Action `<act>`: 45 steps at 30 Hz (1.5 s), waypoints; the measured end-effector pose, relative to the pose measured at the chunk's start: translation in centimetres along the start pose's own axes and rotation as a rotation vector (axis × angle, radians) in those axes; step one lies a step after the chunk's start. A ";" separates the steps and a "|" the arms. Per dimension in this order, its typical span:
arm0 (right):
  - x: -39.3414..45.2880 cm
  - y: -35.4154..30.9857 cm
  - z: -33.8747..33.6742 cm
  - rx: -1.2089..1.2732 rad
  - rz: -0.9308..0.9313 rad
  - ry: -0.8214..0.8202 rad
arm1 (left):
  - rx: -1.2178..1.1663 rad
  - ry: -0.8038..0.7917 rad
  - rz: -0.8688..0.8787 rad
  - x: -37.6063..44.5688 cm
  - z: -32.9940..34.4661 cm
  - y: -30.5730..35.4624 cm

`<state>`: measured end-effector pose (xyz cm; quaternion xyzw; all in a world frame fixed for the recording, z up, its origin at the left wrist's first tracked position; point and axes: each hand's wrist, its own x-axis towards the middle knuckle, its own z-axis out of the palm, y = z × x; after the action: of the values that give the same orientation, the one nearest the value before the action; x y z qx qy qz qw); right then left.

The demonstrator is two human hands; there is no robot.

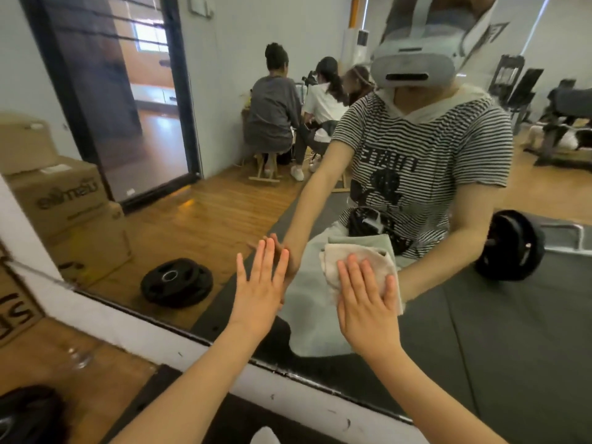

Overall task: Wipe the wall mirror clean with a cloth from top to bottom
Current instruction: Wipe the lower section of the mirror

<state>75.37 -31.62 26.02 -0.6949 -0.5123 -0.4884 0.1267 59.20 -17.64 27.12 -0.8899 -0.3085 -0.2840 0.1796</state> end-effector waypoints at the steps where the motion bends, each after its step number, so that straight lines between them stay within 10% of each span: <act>1: 0.1 0.0 0.1 0.011 0.006 -0.001 | 0.014 -0.003 -0.004 0.1 0.0 0.0; 45: 0.2 -3.5 2.0 0.044 0.205 0.139 | -0.077 0.156 0.188 0.0 2.0 -2.4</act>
<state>73.57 -28.60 24.09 -0.7051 -0.4393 -0.5085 0.2265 58.43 -14.88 25.90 -0.8964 -0.1975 -0.3459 0.1946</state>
